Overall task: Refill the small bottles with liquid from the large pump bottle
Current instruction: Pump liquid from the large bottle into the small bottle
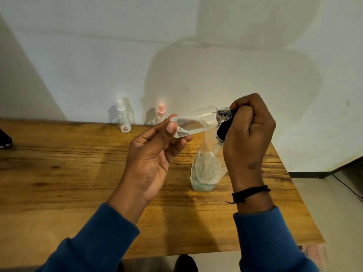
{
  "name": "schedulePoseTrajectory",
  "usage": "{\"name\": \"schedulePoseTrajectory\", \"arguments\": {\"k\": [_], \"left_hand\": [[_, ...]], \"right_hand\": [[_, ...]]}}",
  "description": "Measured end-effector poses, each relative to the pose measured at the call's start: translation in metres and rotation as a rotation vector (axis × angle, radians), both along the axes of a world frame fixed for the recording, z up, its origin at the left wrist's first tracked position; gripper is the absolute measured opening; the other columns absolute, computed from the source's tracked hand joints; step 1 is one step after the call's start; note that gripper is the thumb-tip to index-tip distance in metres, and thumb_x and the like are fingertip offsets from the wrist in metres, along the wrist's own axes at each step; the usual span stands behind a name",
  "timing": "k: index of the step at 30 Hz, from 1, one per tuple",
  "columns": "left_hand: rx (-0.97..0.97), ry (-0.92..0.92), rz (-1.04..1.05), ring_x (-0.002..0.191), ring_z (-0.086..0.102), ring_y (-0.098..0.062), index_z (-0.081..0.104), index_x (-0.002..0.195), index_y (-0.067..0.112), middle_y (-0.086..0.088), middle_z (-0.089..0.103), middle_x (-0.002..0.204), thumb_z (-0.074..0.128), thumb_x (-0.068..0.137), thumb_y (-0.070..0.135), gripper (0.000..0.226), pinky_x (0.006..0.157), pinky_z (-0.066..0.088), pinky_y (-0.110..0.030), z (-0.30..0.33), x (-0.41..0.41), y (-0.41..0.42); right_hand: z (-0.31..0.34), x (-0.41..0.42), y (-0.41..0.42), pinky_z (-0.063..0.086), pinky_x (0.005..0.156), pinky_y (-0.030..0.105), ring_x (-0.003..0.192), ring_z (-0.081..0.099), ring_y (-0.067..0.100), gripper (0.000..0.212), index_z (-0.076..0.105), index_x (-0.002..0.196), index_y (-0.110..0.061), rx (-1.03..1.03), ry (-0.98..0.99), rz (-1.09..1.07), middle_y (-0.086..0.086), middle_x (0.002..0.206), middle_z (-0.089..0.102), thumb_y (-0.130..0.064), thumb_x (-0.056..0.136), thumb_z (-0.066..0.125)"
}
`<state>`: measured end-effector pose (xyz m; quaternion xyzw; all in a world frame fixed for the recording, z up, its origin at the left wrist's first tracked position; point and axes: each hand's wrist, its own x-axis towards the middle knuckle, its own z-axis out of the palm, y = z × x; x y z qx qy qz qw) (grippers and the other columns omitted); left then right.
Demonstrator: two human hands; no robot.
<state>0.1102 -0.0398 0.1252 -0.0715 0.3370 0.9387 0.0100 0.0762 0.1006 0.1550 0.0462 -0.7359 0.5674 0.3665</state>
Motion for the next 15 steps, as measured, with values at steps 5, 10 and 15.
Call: {"name": "schedulePoseTrajectory", "arguments": {"k": [5,10,15], "left_hand": [[-0.004,-0.004,0.01,0.083,0.074,-0.024,0.067,0.114,-0.001,-0.019,0.072,0.11,0.072,0.07,0.018,0.049,0.068,0.059,-0.02,-0.0002,-0.0002,-0.0005],[-0.001,0.006,0.001,0.082,0.074,-0.024,0.068,0.111,0.001,-0.017,0.074,0.105,0.07,0.072,0.017,0.042,0.068,0.059,-0.02,0.0006,-0.0001,0.0003],[-0.007,0.001,0.008,0.082,0.074,-0.024,0.068,0.109,0.0,-0.017,0.073,0.106,0.074,0.067,0.018,0.046,0.067,0.059,-0.019,0.0,-0.0004,-0.0004]], "right_hand": [[0.0025,-0.0002,0.0008,0.029,0.044,0.013,0.049,0.044,0.0,0.026,0.052,0.073,-0.004,0.006,-0.022,0.015,-0.006,0.055,0.042,0.009,0.089,0.036],[0.0039,-0.0006,0.0016,0.029,0.044,0.014,0.049,0.044,0.001,0.028,0.052,0.073,-0.005,0.005,-0.013,0.015,-0.01,0.056,0.043,0.009,0.089,0.035],[0.0004,0.0011,-0.0018,0.028,0.044,0.009,0.048,0.043,0.0,0.028,0.053,0.074,-0.001,-0.026,-0.021,0.02,-0.002,0.055,0.041,0.013,0.09,0.034]]}}
